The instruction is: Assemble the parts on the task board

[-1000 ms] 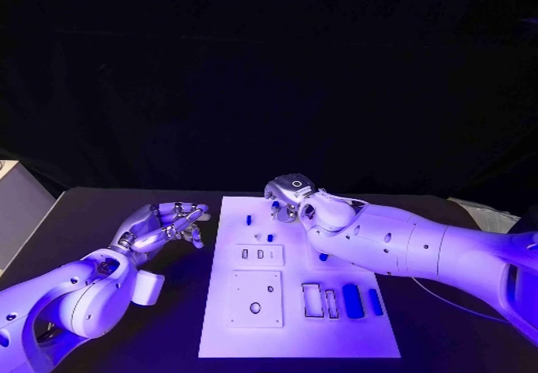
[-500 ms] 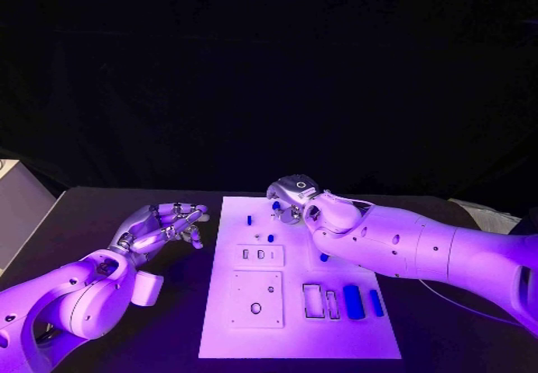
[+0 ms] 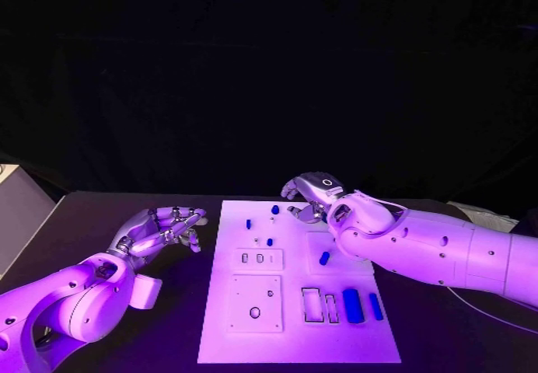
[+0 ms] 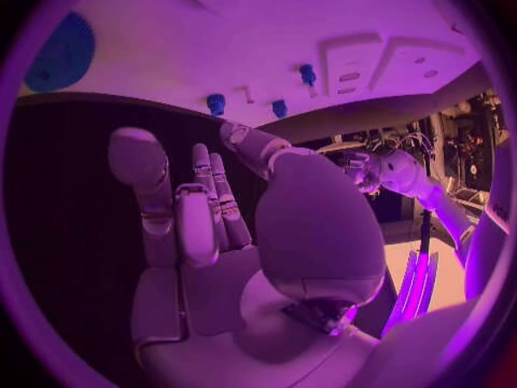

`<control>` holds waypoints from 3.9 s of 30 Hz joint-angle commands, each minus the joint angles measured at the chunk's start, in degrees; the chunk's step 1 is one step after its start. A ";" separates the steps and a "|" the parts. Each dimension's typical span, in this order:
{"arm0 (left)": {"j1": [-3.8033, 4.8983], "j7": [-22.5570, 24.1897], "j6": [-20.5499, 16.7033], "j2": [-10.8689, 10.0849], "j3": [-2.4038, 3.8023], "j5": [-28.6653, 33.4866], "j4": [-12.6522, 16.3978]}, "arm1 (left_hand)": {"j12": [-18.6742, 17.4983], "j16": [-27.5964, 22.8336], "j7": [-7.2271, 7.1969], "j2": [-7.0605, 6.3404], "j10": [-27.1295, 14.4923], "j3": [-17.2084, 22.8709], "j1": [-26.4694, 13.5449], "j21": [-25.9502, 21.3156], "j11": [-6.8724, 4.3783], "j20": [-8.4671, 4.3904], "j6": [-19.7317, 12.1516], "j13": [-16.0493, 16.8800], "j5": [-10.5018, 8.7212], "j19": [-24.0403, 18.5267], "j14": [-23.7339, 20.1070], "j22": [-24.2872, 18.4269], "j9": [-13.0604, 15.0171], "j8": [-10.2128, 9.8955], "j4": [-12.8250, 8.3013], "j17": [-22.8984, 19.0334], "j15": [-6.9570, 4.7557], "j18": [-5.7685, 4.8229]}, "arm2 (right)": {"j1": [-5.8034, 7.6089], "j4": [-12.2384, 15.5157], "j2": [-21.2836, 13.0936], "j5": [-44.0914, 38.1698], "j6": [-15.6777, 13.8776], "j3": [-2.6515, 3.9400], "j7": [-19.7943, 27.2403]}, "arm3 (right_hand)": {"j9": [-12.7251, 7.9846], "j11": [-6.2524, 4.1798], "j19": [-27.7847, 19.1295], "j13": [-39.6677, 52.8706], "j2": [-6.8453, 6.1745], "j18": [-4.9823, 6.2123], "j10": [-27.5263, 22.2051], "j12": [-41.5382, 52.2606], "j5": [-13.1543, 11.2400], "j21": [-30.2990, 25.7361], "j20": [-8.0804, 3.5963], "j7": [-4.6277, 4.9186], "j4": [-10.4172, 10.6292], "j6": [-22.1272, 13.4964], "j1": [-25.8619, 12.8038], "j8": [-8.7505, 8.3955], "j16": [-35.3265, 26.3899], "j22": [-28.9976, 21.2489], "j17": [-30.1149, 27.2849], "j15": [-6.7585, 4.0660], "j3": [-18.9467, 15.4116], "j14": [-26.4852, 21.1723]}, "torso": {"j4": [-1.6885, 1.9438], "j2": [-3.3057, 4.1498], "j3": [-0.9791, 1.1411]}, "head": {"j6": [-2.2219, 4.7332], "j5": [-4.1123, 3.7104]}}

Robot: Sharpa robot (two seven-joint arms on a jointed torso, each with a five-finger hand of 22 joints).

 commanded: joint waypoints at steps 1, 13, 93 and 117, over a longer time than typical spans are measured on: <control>-0.04 0.31 0.89 0.09 0.05 -0.15 -0.22 | -0.32 0.33 0.07 0.12 -0.44 0.19 -0.57 0.40 0.06 -0.06 -0.40 -0.05 0.17 -0.43 -0.49 0.05 0.09 0.00 -0.03 0.07 0.04 0.17 | 0.76 1.97 -1.96 8.83 -1.81 0.17 3.43 | 0.12 -0.06 0.26 0.18 -0.08 1.13 0.83 0.19 0.30 -0.01 0.05 0.12 -0.13 0.56 0.12 -0.22 -0.06 0.06 0.11 -0.22 0.77 1.37 | -0.58 -0.16 0.33 | 0.21 -0.02; -0.33 0.40 1.21 0.41 0.05 -0.15 -0.51 | -0.31 0.36 0.05 0.15 -0.48 0.20 -0.55 0.51 0.06 -0.04 -0.41 -0.06 0.17 -0.52 -0.53 0.12 0.09 0.00 -0.06 0.08 0.04 0.17 | 1.74 1.12 -6.98 14.82 8.25 0.28 2.12 | 0.89 -2.77 1.79 18.07 -2.06 -0.03 10.16 19.94 2.35 4.93 -2.12 -1.38 0.18 -0.05 0.61 -0.72 2.59 6.83 5.26 -2.46 -3.18 2.50 | -1.11 -0.47 0.82 | 0.10 -0.36; -0.63 0.27 1.73 0.43 0.05 -0.71 -0.34 | -0.27 0.46 -0.01 0.13 -0.56 0.20 -0.55 0.88 0.03 0.00 -0.49 -0.08 0.16 -0.83 -0.63 0.36 0.11 -0.01 -0.13 0.11 0.05 0.20 | 1.06 1.27 -5.32 9.55 6.91 -0.11 -2.42 | 2.63 -2.23 3.19 85.15 0.78 -3.36 25.41 84.28 16.58 24.47 -0.79 -1.11 7.59 0.42 0.46 5.65 10.23 31.82 24.29 -1.45 -6.82 5.82 | -0.32 -0.21 0.57 | -0.76 -1.73; -0.65 0.23 1.93 0.61 0.05 -0.74 0.07 | -0.27 0.46 -0.01 0.13 -0.56 0.20 -0.55 0.88 0.03 0.00 -0.49 -0.08 0.16 -0.83 -0.63 0.36 0.11 -0.01 -0.13 0.11 0.05 0.20 | -0.52 -1.85 6.08 2.74 7.69 -0.91 -4.91 | 2.51 -2.27 3.12 85.15 -0.13 -3.35 25.41 84.28 15.55 24.41 -0.91 -1.12 7.62 0.06 -0.56 5.42 10.23 31.78 24.30 -1.53 -6.51 5.82 | -0.08 -0.07 0.47 | -0.77 -1.23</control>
